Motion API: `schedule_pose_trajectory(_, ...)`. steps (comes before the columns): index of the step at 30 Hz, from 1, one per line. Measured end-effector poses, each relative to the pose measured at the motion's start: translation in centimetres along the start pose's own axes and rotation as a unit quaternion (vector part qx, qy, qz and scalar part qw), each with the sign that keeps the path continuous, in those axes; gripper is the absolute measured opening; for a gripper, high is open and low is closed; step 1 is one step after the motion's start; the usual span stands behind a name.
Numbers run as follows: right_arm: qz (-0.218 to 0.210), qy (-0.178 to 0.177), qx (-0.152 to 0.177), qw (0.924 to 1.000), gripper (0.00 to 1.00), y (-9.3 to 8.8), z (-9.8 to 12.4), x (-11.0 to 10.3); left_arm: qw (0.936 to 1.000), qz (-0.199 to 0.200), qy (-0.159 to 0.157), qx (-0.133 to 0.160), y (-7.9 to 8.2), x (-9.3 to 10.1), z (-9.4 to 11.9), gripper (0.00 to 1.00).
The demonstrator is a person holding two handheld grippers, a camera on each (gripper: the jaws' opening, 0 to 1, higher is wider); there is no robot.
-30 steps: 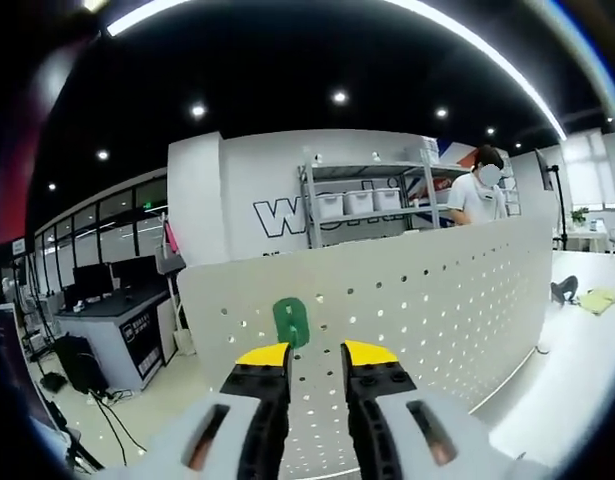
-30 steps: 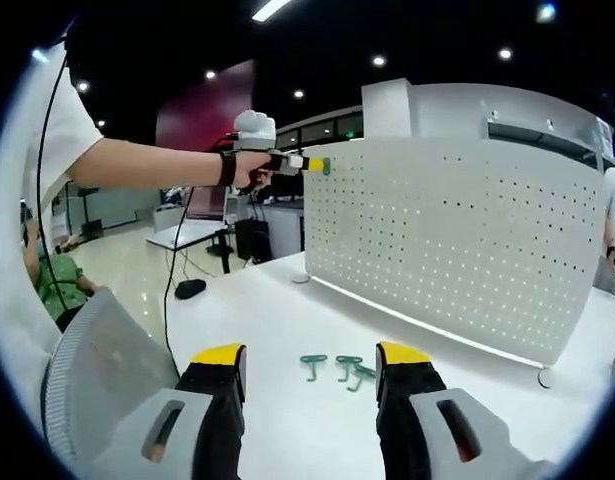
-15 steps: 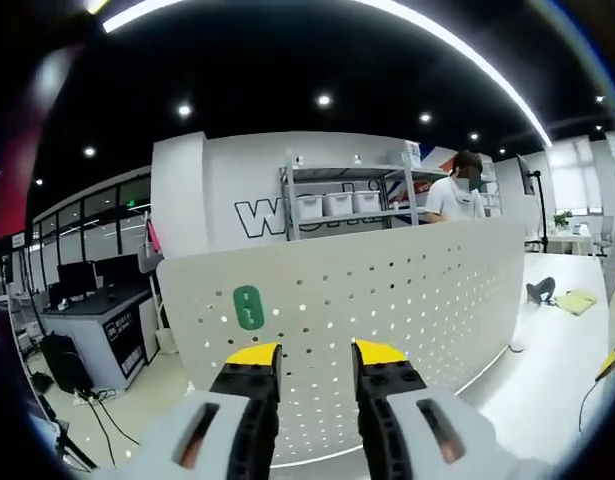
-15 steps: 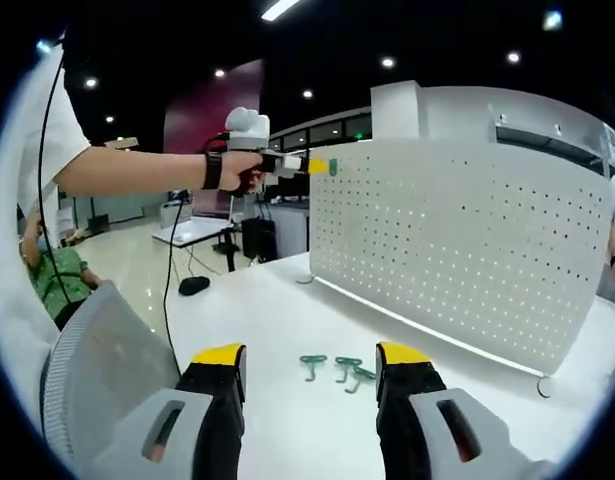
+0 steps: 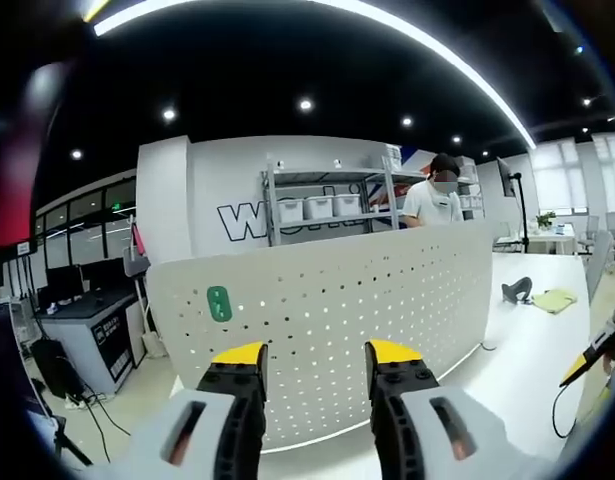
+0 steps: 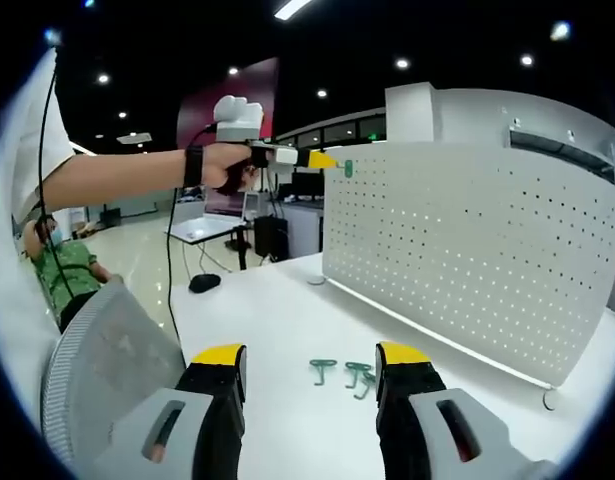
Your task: Insert the hook assembly into the mounting plate slot until the hook locks in place.
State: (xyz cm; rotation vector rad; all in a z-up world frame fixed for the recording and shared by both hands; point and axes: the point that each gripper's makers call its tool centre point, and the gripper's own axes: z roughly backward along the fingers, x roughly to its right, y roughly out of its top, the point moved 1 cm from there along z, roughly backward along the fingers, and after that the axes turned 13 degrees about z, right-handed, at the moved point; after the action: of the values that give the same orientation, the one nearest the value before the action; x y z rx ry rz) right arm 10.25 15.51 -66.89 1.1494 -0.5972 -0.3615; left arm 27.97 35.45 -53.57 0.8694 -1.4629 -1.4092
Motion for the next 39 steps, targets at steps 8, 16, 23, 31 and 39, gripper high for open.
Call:
schedule_pose_trajectory(8, 0.009, 0.016, 0.000, 0.9998, 0.52, 0.3, -0.5, -0.5, 0.9999, 0.005, -0.009, -0.011, -1.3, 1.0, 1.7, 0.45)
schedule_pose_trajectory(16, 0.022, 0.030, -0.010, 0.9993, 0.52, 0.1, -0.9, -0.4, 0.9997, 0.009, -0.021, -0.010, -2.3, 2.3, 3.3, 0.48)
schedule_pose_trajectory(23, 0.032, 0.042, -0.013, 0.9985, 0.51, 0.2, -1.5, 0.0, 0.9991, 0.033, -0.022, -0.012, -3.8, 2.8, 4.6, 0.49)
schedule_pose_trajectory(31, 0.032, 0.047, -0.018, 0.9982, 0.50, 0.0, -2.6, 1.1, 0.9986, 0.046, -0.014, -0.023, -6.3, 3.3, 6.0, 0.56)
schedule_pose_trajectory(39, 0.041, 0.062, -0.027, 0.9969, 0.50, -0.4, -3.6, 1.3, 0.9974, 0.062, -0.017, -0.032, -8.3, 4.1, 7.7, 0.64)
